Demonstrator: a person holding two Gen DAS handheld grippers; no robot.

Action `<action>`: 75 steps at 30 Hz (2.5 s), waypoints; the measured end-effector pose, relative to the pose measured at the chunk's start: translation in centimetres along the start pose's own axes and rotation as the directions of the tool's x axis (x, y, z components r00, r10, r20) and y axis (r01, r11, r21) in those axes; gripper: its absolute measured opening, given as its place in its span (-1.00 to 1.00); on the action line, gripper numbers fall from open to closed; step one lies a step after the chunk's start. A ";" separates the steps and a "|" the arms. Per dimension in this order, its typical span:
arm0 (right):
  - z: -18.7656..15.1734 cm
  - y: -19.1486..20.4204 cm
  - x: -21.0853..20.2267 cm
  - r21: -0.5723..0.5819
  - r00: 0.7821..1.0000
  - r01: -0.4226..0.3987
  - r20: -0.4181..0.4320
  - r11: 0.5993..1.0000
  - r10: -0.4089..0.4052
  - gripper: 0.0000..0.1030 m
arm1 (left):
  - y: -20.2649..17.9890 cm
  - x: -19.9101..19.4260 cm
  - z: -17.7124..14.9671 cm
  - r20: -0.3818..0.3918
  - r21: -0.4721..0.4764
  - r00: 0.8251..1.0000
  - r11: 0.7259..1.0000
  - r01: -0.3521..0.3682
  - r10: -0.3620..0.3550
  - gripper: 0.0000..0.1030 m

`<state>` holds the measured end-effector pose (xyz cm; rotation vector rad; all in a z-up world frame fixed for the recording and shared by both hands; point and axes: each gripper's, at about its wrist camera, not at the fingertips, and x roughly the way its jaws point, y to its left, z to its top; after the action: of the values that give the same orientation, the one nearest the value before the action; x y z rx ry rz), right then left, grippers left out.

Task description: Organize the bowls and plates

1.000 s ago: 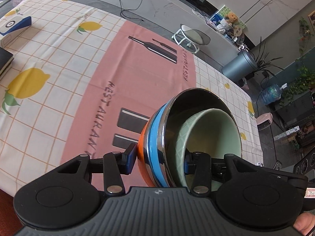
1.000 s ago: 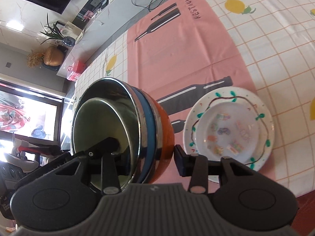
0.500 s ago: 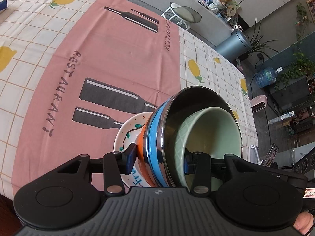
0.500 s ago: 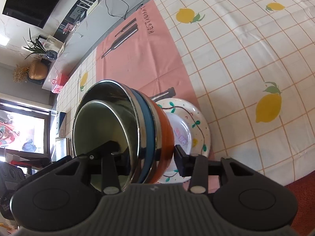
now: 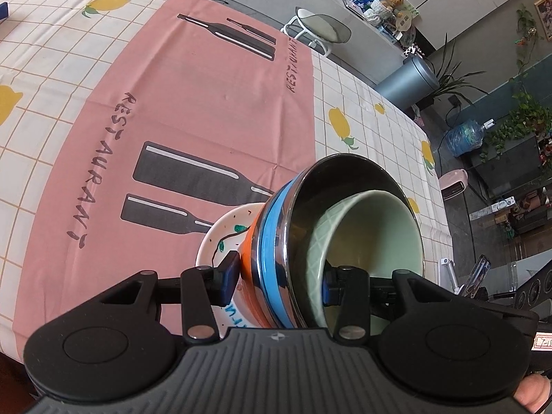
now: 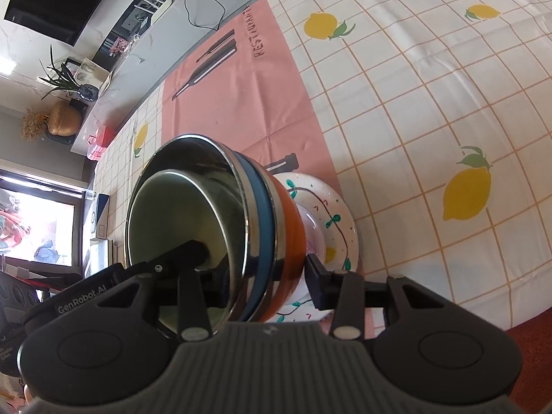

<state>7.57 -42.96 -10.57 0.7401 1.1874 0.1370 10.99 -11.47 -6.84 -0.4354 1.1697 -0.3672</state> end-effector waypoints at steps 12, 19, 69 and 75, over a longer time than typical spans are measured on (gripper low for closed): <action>0.6 -0.8 0.7 -0.009 1.000 -0.002 -0.025 1.000 0.002 -0.19 | 0.1 1.2 0.1 -0.031 -0.006 0.999 1.000 -0.024 0.024 -0.04; 0.6 -1.2 1.8 -0.010 1.000 -0.004 -0.028 1.000 0.004 -0.19 | 0.6 1.7 0.0 -0.041 -0.020 0.999 0.999 -0.031 0.030 -0.05; -12.4 10.1 -11.0 -0.525 0.773 0.368 0.631 0.767 0.061 0.63 | -4.2 -19.3 -8.3 0.602 0.454 0.797 0.837 -0.307 -0.034 0.34; -15.7 10.3 -10.5 -0.490 0.774 0.385 0.633 0.782 0.016 0.71 | -3.3 -19.9 -9.9 0.624 0.402 0.781 0.857 -0.322 0.001 0.37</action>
<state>-7.48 -33.00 1.11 0.0543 0.5192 0.0788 -5.37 -5.87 7.51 0.0202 0.4389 -0.3189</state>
